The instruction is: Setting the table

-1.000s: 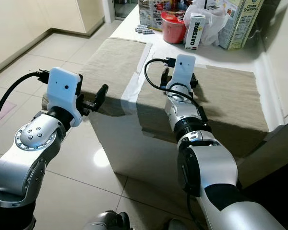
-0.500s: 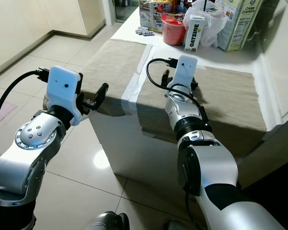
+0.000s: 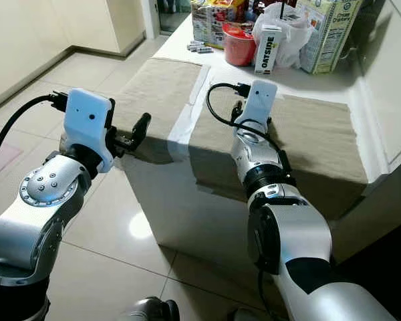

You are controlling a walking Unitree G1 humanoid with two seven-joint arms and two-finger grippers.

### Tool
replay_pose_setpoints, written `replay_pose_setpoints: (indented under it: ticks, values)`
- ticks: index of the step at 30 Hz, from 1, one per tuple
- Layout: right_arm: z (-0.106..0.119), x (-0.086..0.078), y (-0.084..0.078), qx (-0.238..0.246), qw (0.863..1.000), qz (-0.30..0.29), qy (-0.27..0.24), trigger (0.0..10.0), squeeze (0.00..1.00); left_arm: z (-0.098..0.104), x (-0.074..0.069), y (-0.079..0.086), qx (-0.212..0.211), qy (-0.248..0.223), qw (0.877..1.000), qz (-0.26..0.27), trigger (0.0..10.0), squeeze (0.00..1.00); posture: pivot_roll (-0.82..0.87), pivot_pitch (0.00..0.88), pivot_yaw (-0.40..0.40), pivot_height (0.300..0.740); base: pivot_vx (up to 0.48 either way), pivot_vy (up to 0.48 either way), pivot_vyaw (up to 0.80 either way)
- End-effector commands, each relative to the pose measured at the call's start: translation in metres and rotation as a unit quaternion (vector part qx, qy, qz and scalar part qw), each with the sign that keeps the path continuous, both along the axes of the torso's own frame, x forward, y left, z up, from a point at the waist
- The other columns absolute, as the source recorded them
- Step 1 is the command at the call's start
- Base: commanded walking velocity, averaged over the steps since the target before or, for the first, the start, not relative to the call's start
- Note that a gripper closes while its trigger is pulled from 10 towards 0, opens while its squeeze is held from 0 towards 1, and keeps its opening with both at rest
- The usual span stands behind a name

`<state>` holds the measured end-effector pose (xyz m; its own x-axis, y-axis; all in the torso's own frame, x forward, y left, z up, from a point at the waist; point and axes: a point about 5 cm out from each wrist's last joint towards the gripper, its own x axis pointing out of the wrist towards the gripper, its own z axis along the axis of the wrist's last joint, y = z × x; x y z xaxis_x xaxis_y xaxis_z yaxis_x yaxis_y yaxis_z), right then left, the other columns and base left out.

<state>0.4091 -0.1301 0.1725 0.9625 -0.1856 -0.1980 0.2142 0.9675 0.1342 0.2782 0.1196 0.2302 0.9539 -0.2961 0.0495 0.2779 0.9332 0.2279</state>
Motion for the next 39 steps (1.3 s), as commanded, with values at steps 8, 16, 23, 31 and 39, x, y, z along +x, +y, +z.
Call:
replay_pose_setpoints:
  ticks: [8,16,23,31,39]
  values:
    - [-0.039,-0.013,0.006,0.010,0.997,0.011,0.079,0.0,0.00,0.002,0.002,0.001,0.007,-0.004,1.000,0.002,10.0,0.00,0.10,0.089,0.083,0.736,0.000,0.000,0.00]
    - [-0.033,-0.011,0.009,0.001,0.998,0.020,0.053,0.0,0.00,0.001,0.002,0.001,0.005,-0.002,1.000,0.004,10.0,0.00,0.10,0.093,0.082,0.736,0.000,0.000,0.00]
    - [0.010,-0.002,0.016,-0.072,0.994,0.026,-0.076,0.0,0.00,0.001,0.002,0.002,0.006,-0.003,1.000,0.005,10.0,0.00,0.10,0.093,0.082,0.736,0.000,0.000,0.00]
    - [0.061,0.001,0.023,-0.119,0.969,0.027,-0.217,0.0,0.00,0.001,0.003,0.002,0.005,-0.004,1.000,0.007,10.0,0.00,0.09,0.083,0.078,0.736,0.000,0.000,0.00]
    - [0.037,0.001,0.028,-0.125,0.978,0.060,-0.154,10.0,1.00,0.001,0.003,0.001,0.004,-0.006,1.000,0.007,10.0,0.00,0.10,0.072,0.075,0.736,0.000,0.000,0.00]
